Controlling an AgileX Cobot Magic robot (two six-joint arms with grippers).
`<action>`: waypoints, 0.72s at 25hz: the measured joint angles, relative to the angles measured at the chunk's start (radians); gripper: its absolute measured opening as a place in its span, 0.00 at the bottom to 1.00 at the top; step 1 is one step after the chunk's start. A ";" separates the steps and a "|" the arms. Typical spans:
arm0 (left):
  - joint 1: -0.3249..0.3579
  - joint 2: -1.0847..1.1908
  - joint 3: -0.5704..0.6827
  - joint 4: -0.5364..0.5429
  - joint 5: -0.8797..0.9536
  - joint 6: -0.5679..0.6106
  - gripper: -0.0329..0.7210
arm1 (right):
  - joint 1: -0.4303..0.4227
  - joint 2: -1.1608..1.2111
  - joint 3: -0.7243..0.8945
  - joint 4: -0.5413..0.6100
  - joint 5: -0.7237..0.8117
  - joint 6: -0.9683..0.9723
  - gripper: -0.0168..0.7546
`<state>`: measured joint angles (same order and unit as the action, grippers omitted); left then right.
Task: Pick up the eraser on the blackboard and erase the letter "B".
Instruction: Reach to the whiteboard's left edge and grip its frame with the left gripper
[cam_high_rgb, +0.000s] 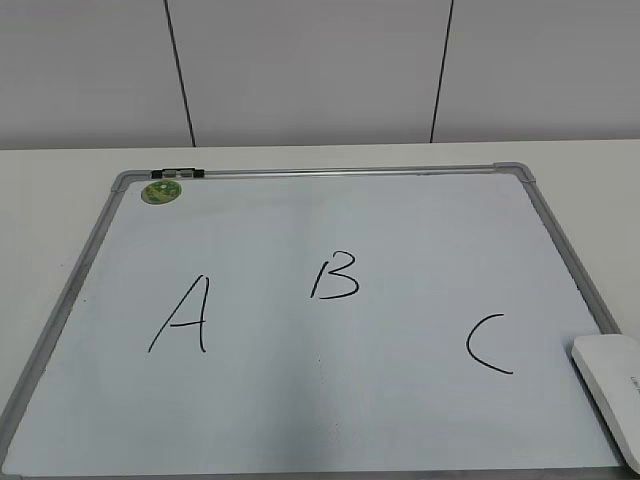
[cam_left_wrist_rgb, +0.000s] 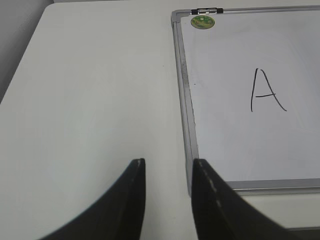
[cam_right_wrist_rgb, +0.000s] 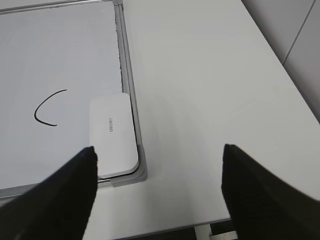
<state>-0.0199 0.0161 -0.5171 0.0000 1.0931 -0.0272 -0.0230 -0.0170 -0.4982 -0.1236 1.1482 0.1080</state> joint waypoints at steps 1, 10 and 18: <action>0.000 0.000 0.000 0.000 0.000 0.000 0.36 | 0.000 0.000 0.000 0.000 0.000 0.000 0.76; 0.000 0.000 0.000 0.000 0.000 0.000 0.36 | 0.000 0.000 0.000 0.000 0.000 0.000 0.76; 0.000 0.097 -0.084 0.000 -0.062 0.000 0.36 | 0.000 0.000 0.000 0.000 0.000 0.000 0.76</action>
<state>-0.0199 0.1134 -0.6012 0.0000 1.0315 -0.0272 -0.0230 -0.0170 -0.4982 -0.1236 1.1482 0.1080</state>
